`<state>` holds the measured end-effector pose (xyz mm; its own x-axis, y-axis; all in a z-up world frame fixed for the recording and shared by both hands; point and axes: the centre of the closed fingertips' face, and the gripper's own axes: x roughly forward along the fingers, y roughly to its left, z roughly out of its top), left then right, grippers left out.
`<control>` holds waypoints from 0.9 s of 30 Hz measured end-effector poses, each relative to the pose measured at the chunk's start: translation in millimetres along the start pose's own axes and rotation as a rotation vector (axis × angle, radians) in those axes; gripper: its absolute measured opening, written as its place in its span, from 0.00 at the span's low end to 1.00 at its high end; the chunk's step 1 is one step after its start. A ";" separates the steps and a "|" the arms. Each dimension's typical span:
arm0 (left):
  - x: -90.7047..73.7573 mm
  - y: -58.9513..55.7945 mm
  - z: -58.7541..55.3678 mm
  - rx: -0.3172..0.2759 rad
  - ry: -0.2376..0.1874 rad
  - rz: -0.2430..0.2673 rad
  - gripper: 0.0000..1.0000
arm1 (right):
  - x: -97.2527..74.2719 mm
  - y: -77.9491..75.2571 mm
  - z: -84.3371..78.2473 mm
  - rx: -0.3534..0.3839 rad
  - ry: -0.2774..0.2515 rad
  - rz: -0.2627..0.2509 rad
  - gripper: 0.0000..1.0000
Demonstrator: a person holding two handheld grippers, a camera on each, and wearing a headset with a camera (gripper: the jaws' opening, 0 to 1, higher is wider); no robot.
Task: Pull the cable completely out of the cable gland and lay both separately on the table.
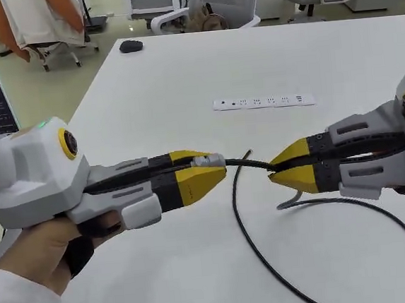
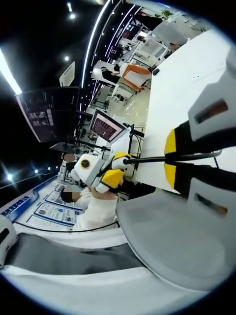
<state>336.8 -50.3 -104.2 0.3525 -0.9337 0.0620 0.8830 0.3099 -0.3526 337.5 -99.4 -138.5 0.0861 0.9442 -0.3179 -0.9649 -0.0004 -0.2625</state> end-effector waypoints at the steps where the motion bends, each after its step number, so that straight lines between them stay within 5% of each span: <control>1: -0.1 0.1 0.3 0.000 0.000 0.001 0.17 | -1.2 -0.3 -1.0 0.003 0.001 -0.003 0.03; 27: -2.8 3.0 0.1 0.000 -0.003 0.011 0.17 | -11.6 1.2 -24.3 0.057 0.042 -0.018 0.03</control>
<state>338.5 -46.8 -105.4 0.3632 -0.9297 0.0608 0.8791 0.3204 -0.3528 341.4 -118.4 -157.2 0.1129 0.9294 -0.3514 -0.9755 0.0365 -0.2170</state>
